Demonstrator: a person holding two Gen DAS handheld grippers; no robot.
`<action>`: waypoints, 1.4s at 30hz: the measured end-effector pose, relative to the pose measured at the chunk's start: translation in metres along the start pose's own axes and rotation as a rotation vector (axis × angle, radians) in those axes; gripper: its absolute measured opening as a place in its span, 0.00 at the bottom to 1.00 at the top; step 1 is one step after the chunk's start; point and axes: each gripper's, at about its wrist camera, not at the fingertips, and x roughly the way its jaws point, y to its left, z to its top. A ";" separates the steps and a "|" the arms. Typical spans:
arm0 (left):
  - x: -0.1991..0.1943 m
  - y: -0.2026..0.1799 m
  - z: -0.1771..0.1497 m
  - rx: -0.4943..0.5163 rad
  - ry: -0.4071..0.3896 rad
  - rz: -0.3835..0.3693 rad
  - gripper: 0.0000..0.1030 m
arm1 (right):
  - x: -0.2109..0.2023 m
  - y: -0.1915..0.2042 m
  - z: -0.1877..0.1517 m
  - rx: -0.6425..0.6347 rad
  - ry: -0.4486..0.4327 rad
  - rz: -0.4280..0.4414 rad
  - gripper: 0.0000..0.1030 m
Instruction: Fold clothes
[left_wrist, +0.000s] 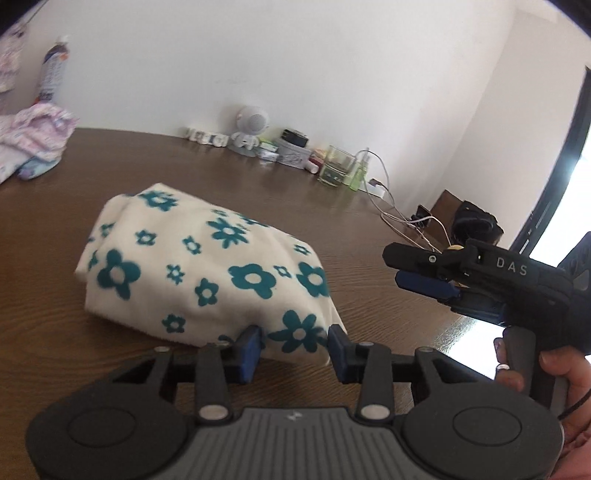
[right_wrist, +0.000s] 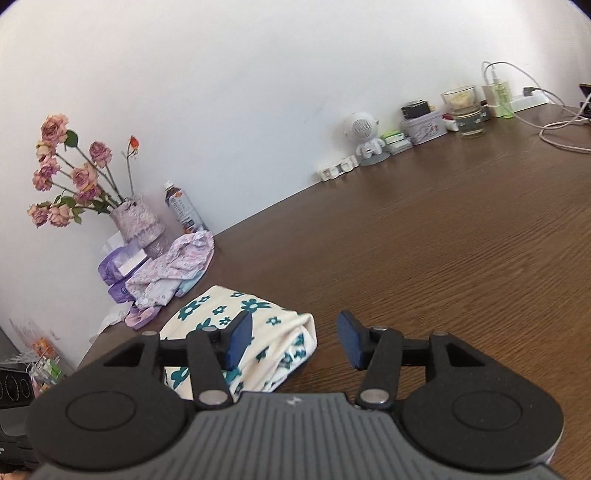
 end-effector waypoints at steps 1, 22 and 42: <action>0.009 -0.006 0.001 0.021 0.006 -0.015 0.37 | -0.005 -0.006 0.002 0.008 -0.013 -0.018 0.51; -0.038 0.095 0.032 -0.038 -0.074 0.288 0.32 | 0.014 0.046 -0.038 -0.271 0.156 -0.033 0.51; 0.038 -0.044 0.005 0.301 0.071 -0.083 0.18 | -0.005 -0.032 0.001 -0.144 0.002 -0.161 0.51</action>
